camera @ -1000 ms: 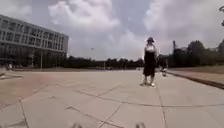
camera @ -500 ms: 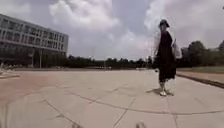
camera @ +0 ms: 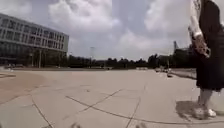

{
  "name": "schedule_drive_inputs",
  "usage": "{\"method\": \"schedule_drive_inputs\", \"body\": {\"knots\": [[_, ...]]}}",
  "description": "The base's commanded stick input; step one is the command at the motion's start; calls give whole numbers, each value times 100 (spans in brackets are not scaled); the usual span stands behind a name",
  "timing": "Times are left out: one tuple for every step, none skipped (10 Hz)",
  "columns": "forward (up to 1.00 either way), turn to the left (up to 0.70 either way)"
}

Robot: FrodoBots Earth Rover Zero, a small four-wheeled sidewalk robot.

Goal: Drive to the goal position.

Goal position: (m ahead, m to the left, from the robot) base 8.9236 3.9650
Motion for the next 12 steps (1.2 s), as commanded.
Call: {"method": "schedule_drive_inputs", "body": {"knots": [[60, 0], [60, 0], [60, 0], [60, 0], [60, 0], [60, 0], [60, 0], [60, 0], [60, 0], [60, 0], [60, 0], [60, 0]]}}
